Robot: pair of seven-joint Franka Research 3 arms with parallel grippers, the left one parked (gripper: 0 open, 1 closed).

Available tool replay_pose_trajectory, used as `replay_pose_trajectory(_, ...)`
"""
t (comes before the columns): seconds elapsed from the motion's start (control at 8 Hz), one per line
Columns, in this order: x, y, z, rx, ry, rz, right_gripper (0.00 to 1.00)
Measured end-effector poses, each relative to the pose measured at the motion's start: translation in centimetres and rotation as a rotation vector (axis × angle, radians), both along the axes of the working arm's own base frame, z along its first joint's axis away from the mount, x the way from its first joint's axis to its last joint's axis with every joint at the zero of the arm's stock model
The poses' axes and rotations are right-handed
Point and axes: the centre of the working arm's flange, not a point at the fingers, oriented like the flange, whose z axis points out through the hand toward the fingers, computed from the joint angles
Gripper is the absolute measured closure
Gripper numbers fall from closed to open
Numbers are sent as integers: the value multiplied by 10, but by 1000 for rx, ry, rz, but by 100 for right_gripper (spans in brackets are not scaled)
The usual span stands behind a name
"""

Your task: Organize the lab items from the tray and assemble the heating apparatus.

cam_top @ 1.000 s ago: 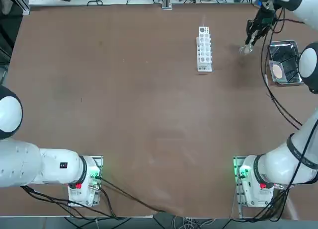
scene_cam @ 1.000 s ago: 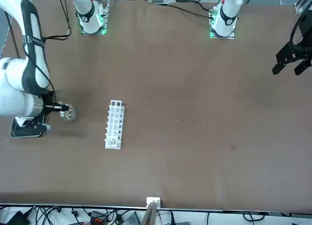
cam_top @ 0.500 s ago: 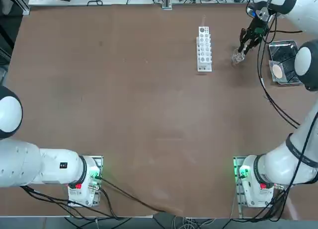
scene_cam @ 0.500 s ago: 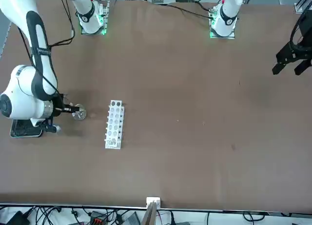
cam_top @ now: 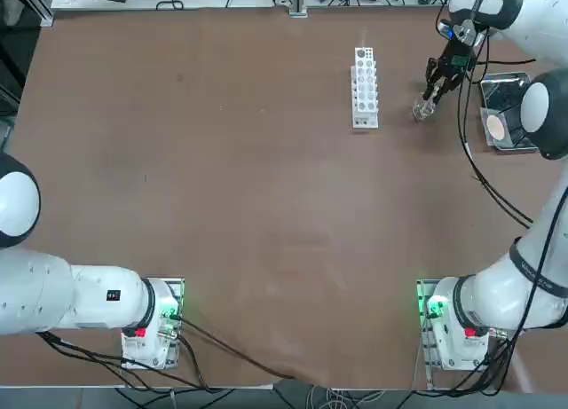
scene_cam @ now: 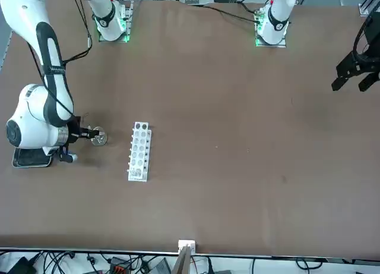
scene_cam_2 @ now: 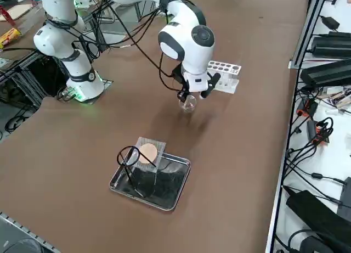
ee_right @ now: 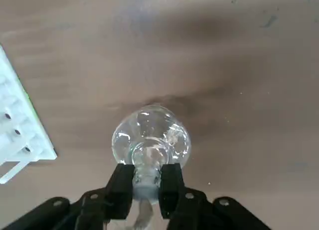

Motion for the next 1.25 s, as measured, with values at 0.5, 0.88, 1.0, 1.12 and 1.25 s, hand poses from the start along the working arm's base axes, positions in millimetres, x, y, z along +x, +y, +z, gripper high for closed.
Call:
replay_pose_trajectory(0.5, 0, 1, -6, -52, 4, 49, 70)
replay_pose_trajectory(0.88, 0, 6, -7, -81, 7, 85, 70)
replay_pose_trajectory(1.0, 0, 7, -7, -82, 6, 87, 67)
replay_pose_trajectory(1.12, 1, 8, -7, -83, 4, 88, 52)
replay_pose_trajectory(1.25, 2, 9, -5, -83, -3, 90, 35)
